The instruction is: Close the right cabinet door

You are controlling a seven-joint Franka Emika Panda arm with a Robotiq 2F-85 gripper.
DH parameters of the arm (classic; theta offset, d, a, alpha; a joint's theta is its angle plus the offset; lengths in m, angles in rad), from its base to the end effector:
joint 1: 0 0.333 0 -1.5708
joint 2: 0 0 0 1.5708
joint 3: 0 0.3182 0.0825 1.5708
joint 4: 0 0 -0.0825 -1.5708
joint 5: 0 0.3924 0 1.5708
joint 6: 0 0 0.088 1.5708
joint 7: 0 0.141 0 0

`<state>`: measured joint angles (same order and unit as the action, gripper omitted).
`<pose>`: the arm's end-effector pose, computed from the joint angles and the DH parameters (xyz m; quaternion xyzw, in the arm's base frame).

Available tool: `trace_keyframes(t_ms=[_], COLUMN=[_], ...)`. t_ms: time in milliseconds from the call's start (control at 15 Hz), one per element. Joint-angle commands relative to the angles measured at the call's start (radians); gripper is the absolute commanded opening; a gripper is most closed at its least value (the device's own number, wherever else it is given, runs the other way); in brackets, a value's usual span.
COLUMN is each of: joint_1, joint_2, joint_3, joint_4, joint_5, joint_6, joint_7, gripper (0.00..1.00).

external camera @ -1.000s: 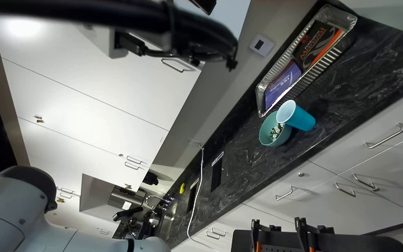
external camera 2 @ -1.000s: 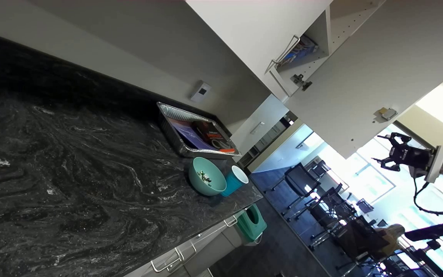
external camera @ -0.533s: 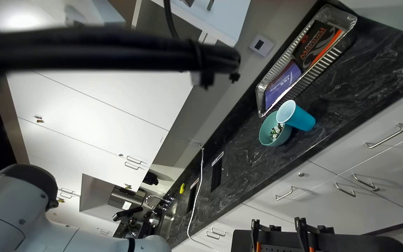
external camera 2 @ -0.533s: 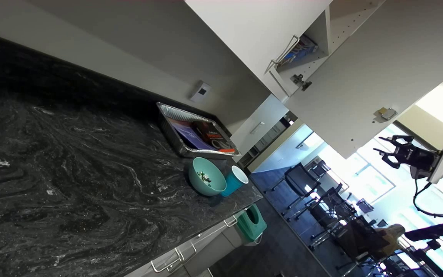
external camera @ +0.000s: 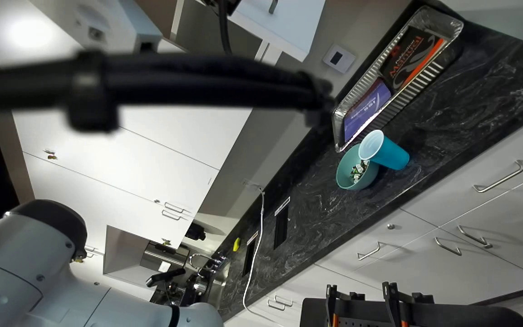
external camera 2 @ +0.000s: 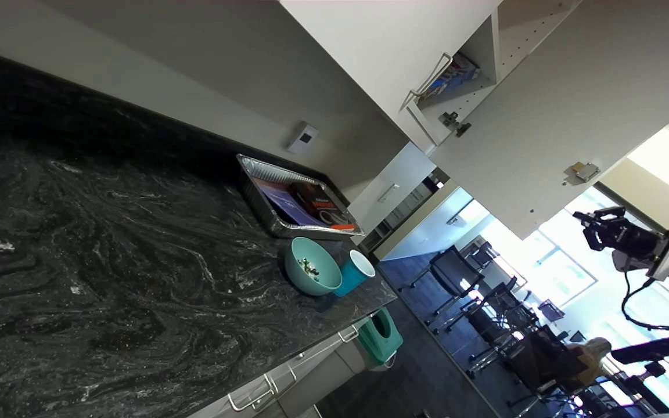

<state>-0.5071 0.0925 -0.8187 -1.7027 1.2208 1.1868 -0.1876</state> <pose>0.2929 -0.4632 0.5786 -0.7026 0.3937 -0.2014 0.5574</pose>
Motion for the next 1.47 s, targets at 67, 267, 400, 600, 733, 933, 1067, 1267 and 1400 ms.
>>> trace_keyframes(t_ms=[67, 267, 400, 600, 733, 933, 1067, 1267, 1400], joint_1=[-0.060, -0.084, -0.100, -0.124, -0.139, -0.161, -0.171, -0.178, -0.181], joint_2=[0.092, 0.123, 0.140, 0.153, 0.158, 0.163, 0.154, 0.142, 0.139], joint_3=[0.015, 0.025, 0.037, 0.063, 0.081, 0.108, 0.125, 0.146, 0.159], joint_4=[0.086, 0.102, 0.112, 0.115, 0.116, 0.121, 0.105, 0.086, 0.082], joint_5=[0.063, 0.097, 0.115, 0.149, 0.168, 0.176, 0.194, 0.213, 0.204], joint_6=[-0.132, -0.144, -0.137, -0.108, -0.096, -0.091, -0.076, -0.031, -0.005], joint_7=[0.040, 0.039, 0.036, 0.023, 0.015, 0.016, 0.011, -0.010, -0.015], gripper=[0.00, 0.00, 0.00, 0.00, 0.00, 0.00, 0.00, 0.00, 0.00])
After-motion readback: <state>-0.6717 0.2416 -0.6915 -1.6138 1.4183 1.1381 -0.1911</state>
